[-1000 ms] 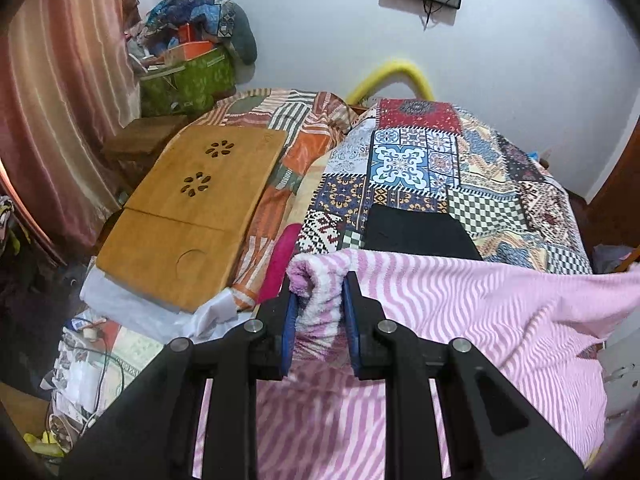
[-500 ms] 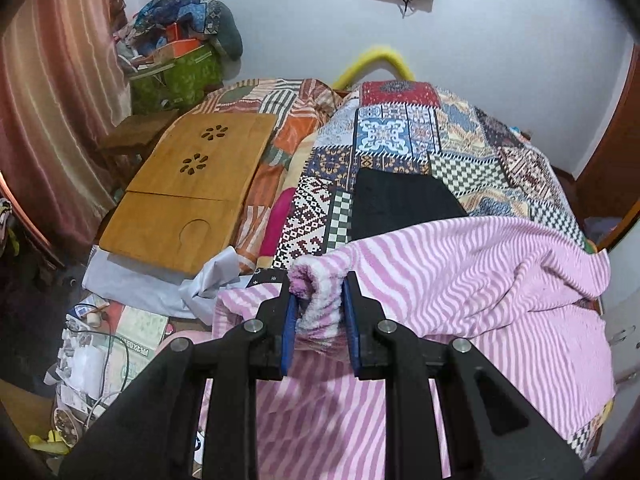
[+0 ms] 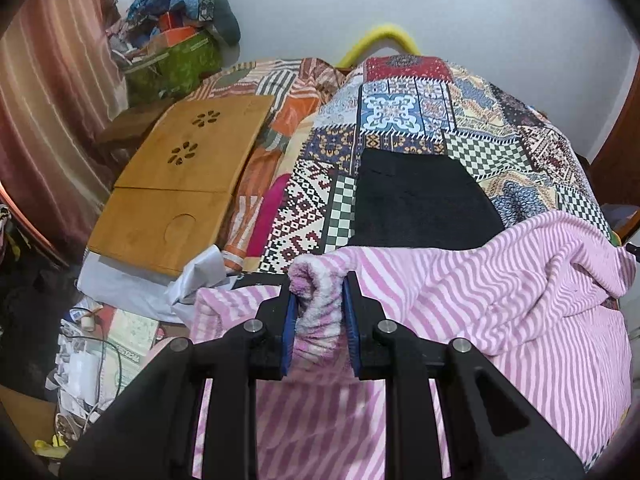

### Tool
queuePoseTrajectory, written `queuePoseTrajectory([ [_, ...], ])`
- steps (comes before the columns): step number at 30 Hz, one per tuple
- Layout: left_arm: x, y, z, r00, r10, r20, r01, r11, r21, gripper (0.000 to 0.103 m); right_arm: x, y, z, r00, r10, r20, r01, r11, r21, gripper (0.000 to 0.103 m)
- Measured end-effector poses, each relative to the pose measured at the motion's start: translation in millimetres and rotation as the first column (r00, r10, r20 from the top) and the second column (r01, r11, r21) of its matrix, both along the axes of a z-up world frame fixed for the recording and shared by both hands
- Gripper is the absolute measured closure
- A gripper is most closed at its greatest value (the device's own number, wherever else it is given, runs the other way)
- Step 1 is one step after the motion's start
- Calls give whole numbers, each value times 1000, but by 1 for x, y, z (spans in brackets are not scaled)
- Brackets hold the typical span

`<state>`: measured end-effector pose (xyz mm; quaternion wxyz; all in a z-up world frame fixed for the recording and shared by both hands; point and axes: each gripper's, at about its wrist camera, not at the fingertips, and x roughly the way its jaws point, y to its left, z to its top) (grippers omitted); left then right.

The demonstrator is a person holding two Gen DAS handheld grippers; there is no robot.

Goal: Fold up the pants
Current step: 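Lift the pink striped pants with both grippers and carry them across the bed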

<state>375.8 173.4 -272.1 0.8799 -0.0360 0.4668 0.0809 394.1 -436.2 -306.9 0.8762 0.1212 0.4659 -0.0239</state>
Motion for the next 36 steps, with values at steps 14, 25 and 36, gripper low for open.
queuePoseTrajectory([
  [14, 9, -9, 2, 1000, -4, 15, 4, 1000, -4, 82, -20, 2, 15, 993, 33, 117, -36, 999, 24, 92],
  [25, -38, 19, 51, 991, 65, 120, -59, 997, -49, 82, -90, 3, 100, 957, 53, 284, -74, 995, 61, 93],
  [36, -101, 46, 49, 989, 74, 130, -58, 991, -124, 82, -162, 8, 130, 945, 38, 324, -65, 995, 76, 93],
])
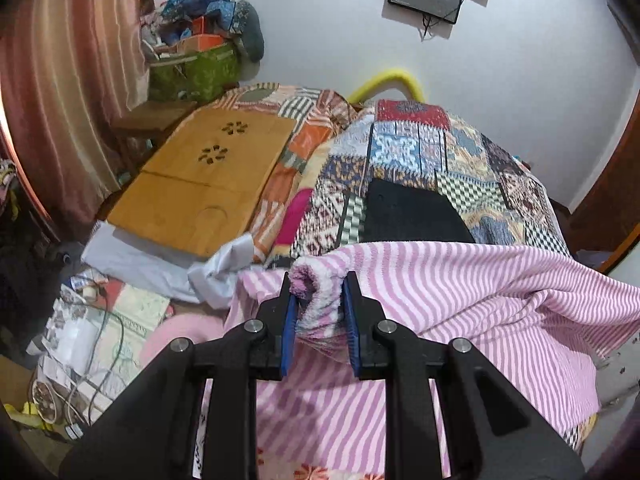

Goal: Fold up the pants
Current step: 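Lift the pink striped pants with both grippers and carry them across the bed, then lower the pants onto the bed and open both grippers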

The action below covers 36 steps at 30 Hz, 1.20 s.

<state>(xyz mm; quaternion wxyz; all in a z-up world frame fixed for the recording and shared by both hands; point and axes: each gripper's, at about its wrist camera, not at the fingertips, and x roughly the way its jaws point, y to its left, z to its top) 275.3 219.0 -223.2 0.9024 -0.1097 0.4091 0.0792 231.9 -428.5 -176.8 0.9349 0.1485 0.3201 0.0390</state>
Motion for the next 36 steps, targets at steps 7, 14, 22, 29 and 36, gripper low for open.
queuePoseTrajectory([
  [7, -39, 13, -29, 999, 8, -42, -9, 1000, -23, 82, -36, 3, -12, 1000, -19, -16, 20, 999, 33, 93],
  [14, -64, 31, -61, 995, 28, -99, -35, 997, -64, 82, -64, 6, -37, 997, -53, -54, 57, 996, 72, 93],
  [22, -74, 38, -114, 973, 62, -223, -81, 994, -75, 77, -88, 1, -86, 983, -103, -154, 117, 990, 84, 92],
  [29, -77, 29, -108, 971, 55, -232, -62, 998, -23, 68, -99, 1, -124, 954, -120, -275, 140, 989, 56, 88],
  [36, -90, 18, -70, 984, 43, -175, -42, 999, 12, 61, -112, 2, -112, 946, -154, -285, 151, 988, -32, 68],
])
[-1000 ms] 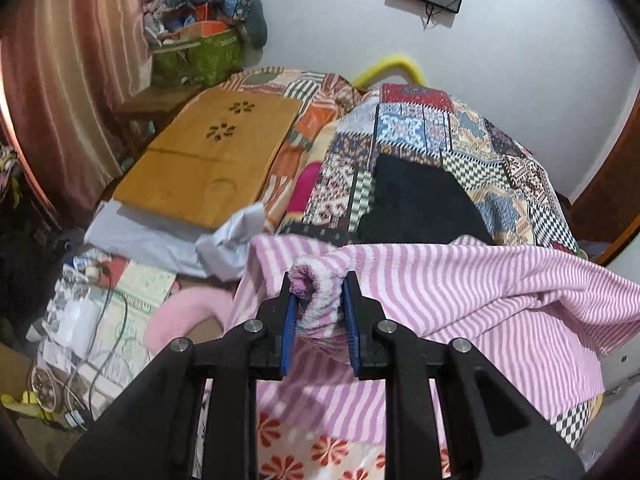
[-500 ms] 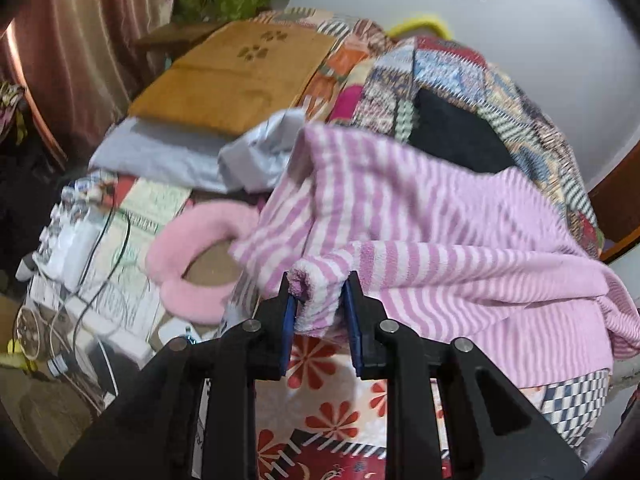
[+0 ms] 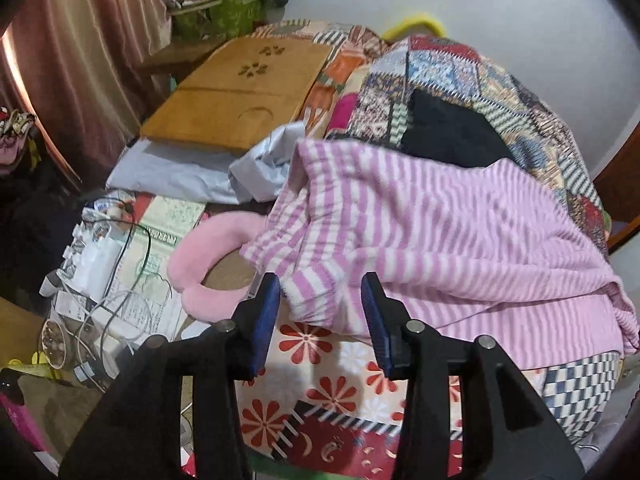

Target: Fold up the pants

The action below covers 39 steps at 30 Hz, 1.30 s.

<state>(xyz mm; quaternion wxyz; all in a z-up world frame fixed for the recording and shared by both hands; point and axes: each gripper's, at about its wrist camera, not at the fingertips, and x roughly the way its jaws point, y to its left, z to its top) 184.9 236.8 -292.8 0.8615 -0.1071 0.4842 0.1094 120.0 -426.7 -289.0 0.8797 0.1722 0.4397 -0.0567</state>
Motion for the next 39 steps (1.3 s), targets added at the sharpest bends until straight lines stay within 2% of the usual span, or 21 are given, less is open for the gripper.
queuePoseTrajectory([
  [1, -1, -3, 7, 1000, -5, 15, 5, 1000, 1, 61, -4, 1, 3, 1000, 1, 11, -1, 1000, -16, 62],
  [3, 0, -12, 20, 999, -22, 44, 22, 1000, 5, 61, -8, 4, 15, 999, 4, 36, -2, 999, -47, 59],
  [7, 13, -43, 33, 993, -94, 72, 95, 995, -4, 60, -7, 16, 37, 996, 38, 85, -32, 997, -65, 59],
  [11, 33, -88, 36, 976, -202, 78, 204, 979, -16, 60, 6, 42, 49, 985, 128, 113, -124, 991, -48, 59],
  [14, 47, -123, 35, 954, -284, 92, 288, 957, -26, 60, 19, 71, 52, 968, 222, 114, -216, 974, -67, 59],
  [18, 63, -168, 27, 920, -381, 91, 386, 921, -51, 57, 36, 113, 53, 929, 350, 117, -342, 936, -83, 59],
  [25, 80, -234, 1, 854, -519, 46, 521, 851, -72, 55, 59, 171, 46, 859, 502, 100, -493, 864, -102, 59],
  [27, 79, -245, -6, 836, -547, 37, 548, 832, -82, 53, 64, 184, 40, 839, 538, 85, -530, 842, -101, 58],
  [30, 77, -267, -15, 803, -596, 25, 596, 800, -61, 40, 69, 203, 32, 810, 584, 56, -576, 810, -111, 58],
  [31, 77, -272, -17, 795, -607, 20, 607, 793, -51, 35, 70, 208, 29, 800, 598, 46, -590, 799, -117, 55],
  [34, 81, -283, -26, 778, -628, 6, 627, 777, -52, 33, 73, 221, 24, 782, 621, 39, -611, 779, -141, 37],
  [39, 96, -290, -40, 775, -632, -25, 630, 775, -52, 33, 86, 230, 15, 765, 644, 15, -636, 759, -141, 36],
])
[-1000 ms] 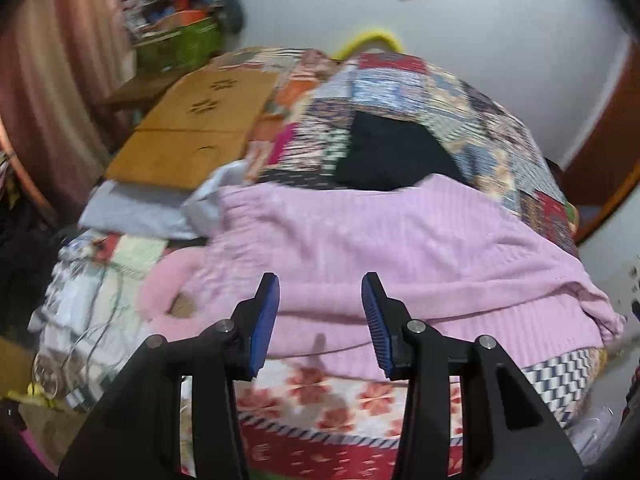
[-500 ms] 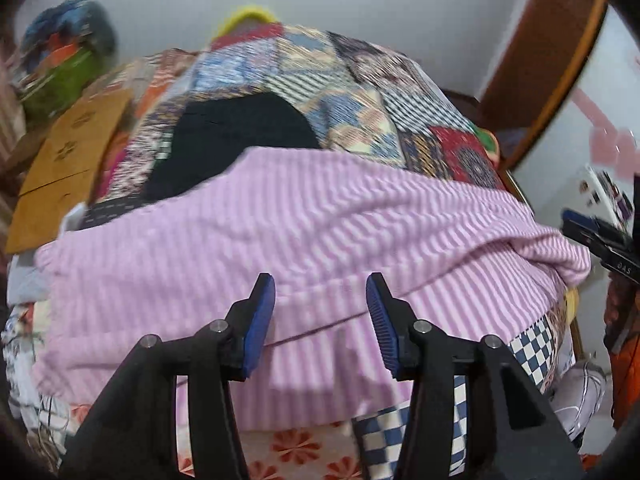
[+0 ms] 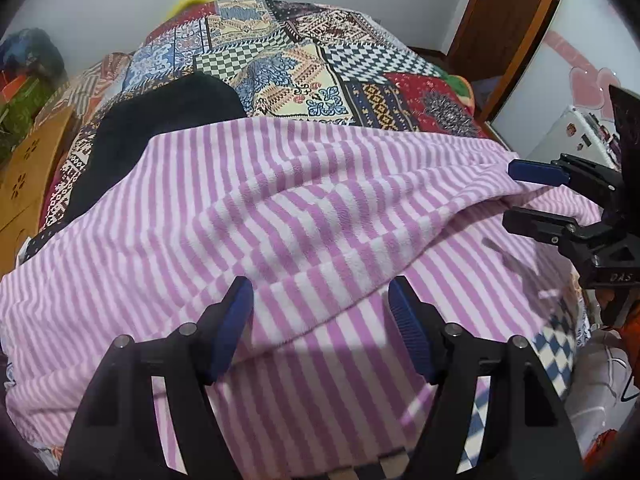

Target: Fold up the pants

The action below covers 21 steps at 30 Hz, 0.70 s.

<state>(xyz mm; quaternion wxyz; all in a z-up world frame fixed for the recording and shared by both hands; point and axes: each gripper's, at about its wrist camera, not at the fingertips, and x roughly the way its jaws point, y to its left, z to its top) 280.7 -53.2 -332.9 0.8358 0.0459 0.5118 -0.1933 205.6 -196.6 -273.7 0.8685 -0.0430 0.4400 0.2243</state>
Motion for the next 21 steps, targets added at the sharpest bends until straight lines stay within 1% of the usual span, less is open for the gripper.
queuePoseTrajectory([
  [3, 8, -2, -8, 1000, -4, -5, 4, 1000, -5, 33, 8, 5, -7, 1000, 10, -15, -10, 1000, -9, 36],
  [7, 13, 0, -13, 1000, -6, -23, 5, 999, -37, 34, 15, 12, -14, 999, 34, -19, -34, 999, -26, 38],
  [8, 13, 1, -13, 1000, -8, -21, 7, 999, -42, 41, 15, 14, -15, 999, 39, -15, -39, 999, -26, 41],
  [9, 13, 1, -13, 1000, -10, -20, 9, 999, -46, 46, 16, 15, -15, 999, 45, -13, -45, 999, -24, 53],
  [10, 12, 2, -13, 999, -15, -29, 13, 998, -53, 57, 17, 18, -16, 998, 58, -18, -59, 998, -24, 67],
  [11, 12, 3, -14, 999, -14, -35, 12, 998, -57, 65, 17, 19, -16, 998, 63, -20, -63, 998, -27, 72],
  [12, 12, 4, -14, 999, -3, -34, 1, 998, -56, 68, 16, 19, -16, 998, 64, -16, -64, 997, -29, 80],
  [13, 12, 6, -14, 999, 7, -33, -9, 998, -56, 74, 15, 19, -16, 998, 64, -8, -64, 998, -24, 86],
  [14, 11, 8, -14, 999, 11, -34, -13, 998, -60, 81, 15, 18, -15, 998, 62, -4, -62, 998, -16, 89],
  [15, 11, 8, -14, 999, 12, -33, -14, 998, -62, 84, 14, 17, -14, 998, 60, -4, -60, 998, -5, 92],
  [17, 8, 9, -13, 1000, 10, -28, -12, 998, -66, 94, 11, 15, -12, 998, 57, 3, -57, 998, 17, 94],
  [19, 3, 8, -9, 1000, 9, -12, -10, 998, -58, 97, 8, 15, -9, 998, 64, 10, -64, 997, 29, 95],
  [21, -4, 7, -1, 1000, 7, 12, -6, 999, -52, 98, 3, 17, -5, 997, 72, 20, -72, 997, 36, 96],
])
